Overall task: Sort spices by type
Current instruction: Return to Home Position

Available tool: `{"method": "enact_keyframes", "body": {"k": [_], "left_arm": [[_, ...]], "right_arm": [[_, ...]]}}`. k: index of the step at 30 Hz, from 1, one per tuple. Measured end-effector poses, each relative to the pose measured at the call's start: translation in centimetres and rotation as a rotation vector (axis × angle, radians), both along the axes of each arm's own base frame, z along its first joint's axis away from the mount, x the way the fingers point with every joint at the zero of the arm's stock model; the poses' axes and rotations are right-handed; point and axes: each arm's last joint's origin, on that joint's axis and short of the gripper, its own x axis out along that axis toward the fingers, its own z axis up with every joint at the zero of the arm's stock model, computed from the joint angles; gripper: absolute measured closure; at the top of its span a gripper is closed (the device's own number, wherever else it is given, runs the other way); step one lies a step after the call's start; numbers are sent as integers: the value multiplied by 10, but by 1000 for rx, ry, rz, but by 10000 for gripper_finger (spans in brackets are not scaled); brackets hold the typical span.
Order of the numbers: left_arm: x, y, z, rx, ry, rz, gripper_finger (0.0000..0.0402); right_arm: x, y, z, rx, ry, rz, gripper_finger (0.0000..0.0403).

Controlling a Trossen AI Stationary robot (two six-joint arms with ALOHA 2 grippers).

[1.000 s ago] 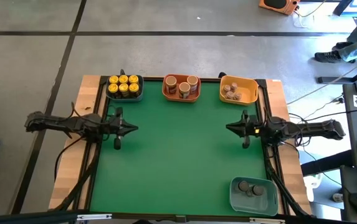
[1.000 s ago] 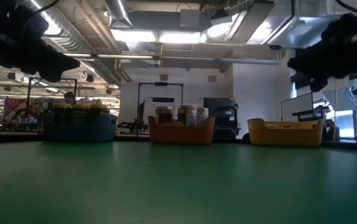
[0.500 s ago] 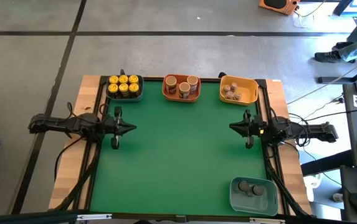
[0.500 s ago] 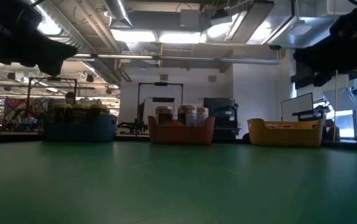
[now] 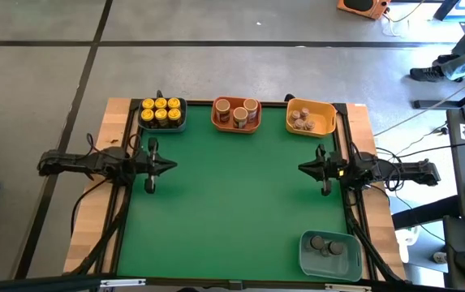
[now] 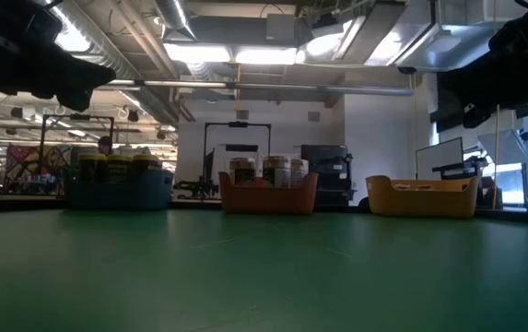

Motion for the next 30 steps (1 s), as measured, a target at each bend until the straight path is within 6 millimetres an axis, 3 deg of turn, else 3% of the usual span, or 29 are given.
{"method": "enact_keyframes", "body": {"k": [30], "left_arm": [[0, 0, 0, 0, -2, 4, 394]], "right_arm": [[0, 0, 2, -1, -19, -1, 370]]}}
